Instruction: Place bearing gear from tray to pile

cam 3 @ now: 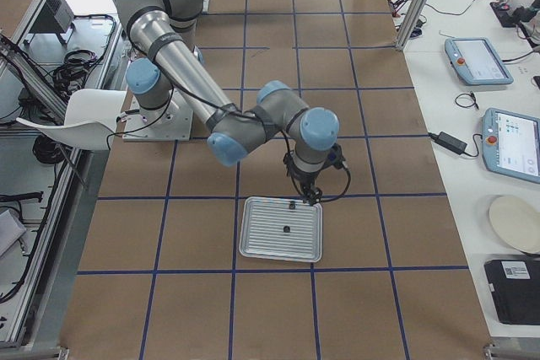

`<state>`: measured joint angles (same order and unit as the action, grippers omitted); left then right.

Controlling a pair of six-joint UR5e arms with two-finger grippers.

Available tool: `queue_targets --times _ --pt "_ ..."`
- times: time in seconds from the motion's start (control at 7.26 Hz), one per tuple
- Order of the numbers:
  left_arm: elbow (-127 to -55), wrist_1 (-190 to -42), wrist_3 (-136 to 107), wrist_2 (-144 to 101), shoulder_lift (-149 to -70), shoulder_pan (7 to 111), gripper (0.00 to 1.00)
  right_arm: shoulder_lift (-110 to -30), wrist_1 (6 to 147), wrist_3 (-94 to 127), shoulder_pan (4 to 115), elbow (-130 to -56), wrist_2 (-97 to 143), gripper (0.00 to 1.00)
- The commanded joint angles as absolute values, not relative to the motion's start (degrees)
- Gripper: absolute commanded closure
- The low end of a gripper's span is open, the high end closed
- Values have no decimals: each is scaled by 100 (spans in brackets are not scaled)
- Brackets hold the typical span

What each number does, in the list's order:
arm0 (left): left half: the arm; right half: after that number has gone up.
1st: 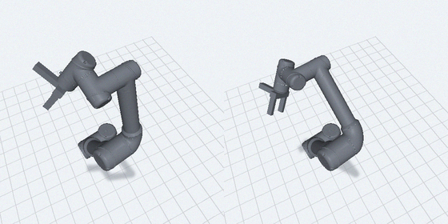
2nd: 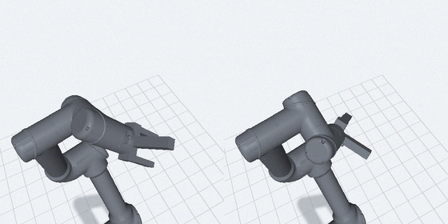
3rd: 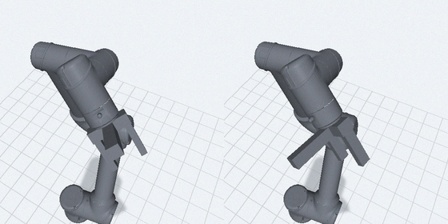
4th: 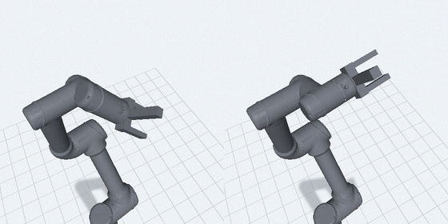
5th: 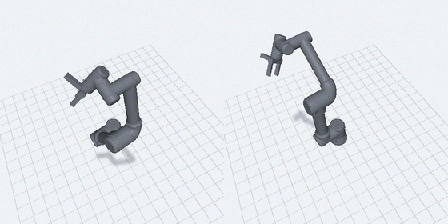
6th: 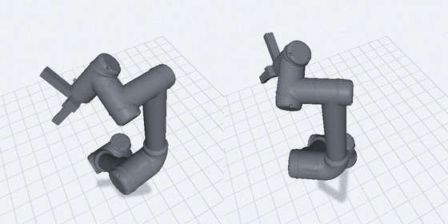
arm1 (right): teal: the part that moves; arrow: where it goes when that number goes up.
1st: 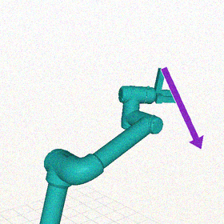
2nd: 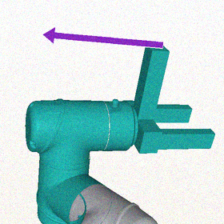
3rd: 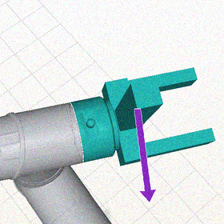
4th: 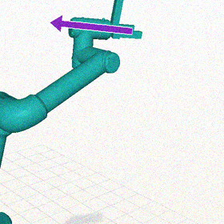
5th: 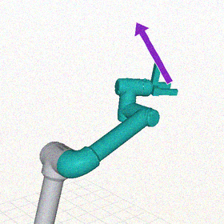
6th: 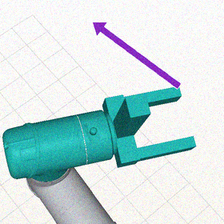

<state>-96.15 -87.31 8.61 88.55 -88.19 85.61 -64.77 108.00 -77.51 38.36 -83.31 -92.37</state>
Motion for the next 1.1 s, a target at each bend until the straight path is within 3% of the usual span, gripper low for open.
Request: queue_targets --times 0.0,0.55,0.69,0.96 --pt "-9650 -8736 861 8842 -8815 8569 0 -5848 11399 -7369 3473 -8411 -9255 0" --pt "-9615 -8728 861 8798 -8816 8569 0 -5616 12312 -6768 3437 -9166 -9229 2" --pt "-9615 -8736 861 8798 -8815 8569 0 -5616 12444 -6741 3437 -9176 -9220 15" --pt "-9615 -8728 861 8789 -8824 8569 0 -5616 12454 -6750 3437 -9141 -9159 22"
